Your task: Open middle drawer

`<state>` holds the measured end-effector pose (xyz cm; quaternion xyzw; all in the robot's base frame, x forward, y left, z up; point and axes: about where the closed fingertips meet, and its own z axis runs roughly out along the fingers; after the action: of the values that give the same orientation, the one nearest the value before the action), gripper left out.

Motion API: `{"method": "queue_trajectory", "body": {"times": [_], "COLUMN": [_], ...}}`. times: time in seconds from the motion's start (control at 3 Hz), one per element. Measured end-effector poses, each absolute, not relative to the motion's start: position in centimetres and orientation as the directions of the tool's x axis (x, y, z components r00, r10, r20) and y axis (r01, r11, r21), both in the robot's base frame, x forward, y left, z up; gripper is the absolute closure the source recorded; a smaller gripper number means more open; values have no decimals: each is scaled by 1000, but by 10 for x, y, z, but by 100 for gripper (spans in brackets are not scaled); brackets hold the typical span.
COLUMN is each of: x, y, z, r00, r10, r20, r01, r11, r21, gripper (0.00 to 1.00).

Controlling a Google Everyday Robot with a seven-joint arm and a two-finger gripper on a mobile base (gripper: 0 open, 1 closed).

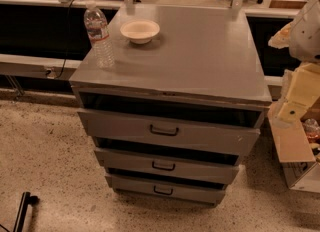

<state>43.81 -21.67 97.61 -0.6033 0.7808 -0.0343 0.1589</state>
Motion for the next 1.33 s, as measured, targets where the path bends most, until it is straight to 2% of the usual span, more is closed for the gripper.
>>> {"method": "queue_trajectory", "body": {"times": [0.67, 1.0, 1.33], "x": [439, 421, 406], "y": [-209, -195, -201], "z": [950, 873, 853], "r00": [-202, -148, -151], "r10": [-950, -921, -898], "r20": [-238, -359, -414], "r01": [-933, -956, -950], "r11": [261, 226, 248], "r21": [-248, -188, -191], "gripper": [0, 0, 0]}}
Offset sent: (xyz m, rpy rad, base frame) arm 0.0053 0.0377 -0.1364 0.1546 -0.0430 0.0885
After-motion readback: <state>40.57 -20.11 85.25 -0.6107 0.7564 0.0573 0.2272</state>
